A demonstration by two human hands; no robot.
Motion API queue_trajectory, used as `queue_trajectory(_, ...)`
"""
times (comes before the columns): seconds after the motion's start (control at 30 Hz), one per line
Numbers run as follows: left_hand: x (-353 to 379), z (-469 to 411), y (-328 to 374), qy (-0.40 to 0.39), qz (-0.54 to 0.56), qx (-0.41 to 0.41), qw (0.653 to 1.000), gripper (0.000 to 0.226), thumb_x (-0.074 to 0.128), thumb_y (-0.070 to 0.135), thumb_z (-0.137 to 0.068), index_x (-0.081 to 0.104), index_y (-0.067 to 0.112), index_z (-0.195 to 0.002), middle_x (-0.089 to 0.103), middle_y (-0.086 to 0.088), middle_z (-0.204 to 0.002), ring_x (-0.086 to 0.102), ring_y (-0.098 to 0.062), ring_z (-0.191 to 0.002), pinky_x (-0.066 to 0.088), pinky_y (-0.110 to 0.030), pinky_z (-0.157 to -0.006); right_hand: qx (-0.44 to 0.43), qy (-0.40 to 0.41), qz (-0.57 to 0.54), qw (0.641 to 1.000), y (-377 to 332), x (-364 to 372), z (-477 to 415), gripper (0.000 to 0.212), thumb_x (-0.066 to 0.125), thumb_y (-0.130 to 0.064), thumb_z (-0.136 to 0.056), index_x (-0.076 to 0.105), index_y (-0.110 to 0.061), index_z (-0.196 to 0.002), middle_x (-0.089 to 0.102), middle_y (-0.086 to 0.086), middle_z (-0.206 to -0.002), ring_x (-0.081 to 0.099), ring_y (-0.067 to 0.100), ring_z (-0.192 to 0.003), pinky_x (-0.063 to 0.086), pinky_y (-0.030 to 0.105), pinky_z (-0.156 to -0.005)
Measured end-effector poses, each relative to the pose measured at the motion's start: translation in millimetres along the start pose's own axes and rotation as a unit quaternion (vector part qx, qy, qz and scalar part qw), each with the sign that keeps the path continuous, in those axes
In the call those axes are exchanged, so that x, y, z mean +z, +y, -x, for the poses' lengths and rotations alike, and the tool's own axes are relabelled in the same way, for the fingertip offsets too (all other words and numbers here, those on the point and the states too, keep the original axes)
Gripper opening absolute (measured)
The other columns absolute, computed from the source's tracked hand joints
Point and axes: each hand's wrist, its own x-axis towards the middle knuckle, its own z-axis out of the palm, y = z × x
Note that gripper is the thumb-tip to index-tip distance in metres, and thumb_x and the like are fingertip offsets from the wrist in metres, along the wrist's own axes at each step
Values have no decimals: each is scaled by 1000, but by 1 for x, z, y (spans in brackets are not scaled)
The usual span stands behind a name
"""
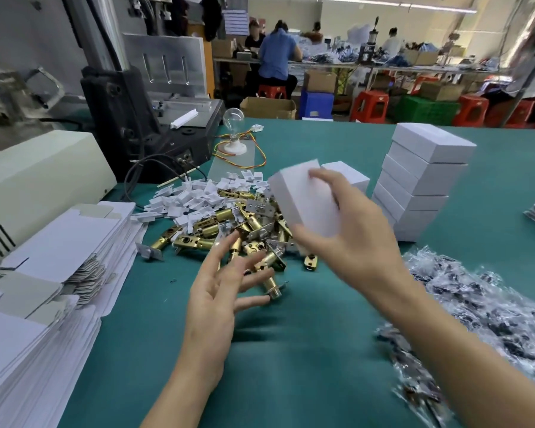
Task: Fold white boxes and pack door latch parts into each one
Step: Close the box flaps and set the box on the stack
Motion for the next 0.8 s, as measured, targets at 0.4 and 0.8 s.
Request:
queue_trajectory(0.4, -5, 1, -16, -86, -79, -27, 993, 41, 64, 46, -100, 57, 31, -137, 81, 4, -111, 77, -17, -103, 65, -35, -74, 119, -158, 257, 946, 104, 16, -227, 62, 78, -30, -85, 54, -13, -139, 59, 14, -136, 55, 34, -123, 46, 35, -83)
queue_trajectory(0.8, -3, 1, -20, -130, -103, -51, 985, 55, 63, 57, -82, 64, 34, -132, 81, 3, -110, 78, -18, -100, 63, -32, -73, 162, -187, 285, 926, 153, 38, -246, 46, 66, -17, -93, 55, 0, -134, 61, 24, -128, 57, 40, -117, 51, 42, -93)
